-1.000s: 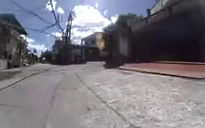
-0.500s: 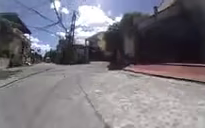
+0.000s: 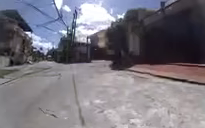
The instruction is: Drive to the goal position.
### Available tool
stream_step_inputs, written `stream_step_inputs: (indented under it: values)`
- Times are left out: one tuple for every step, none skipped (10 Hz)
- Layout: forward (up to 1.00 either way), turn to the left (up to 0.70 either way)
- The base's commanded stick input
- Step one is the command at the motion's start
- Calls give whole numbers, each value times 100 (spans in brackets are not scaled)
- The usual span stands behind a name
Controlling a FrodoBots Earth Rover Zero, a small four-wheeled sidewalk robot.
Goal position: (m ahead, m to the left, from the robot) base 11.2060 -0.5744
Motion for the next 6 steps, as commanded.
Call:
stream_step_inputs:
  values:
    - [100, 14]
    - [100, 16]
    - [100, 13]
    - [100, 3]
    - [100, 0]
    - [100, 0]
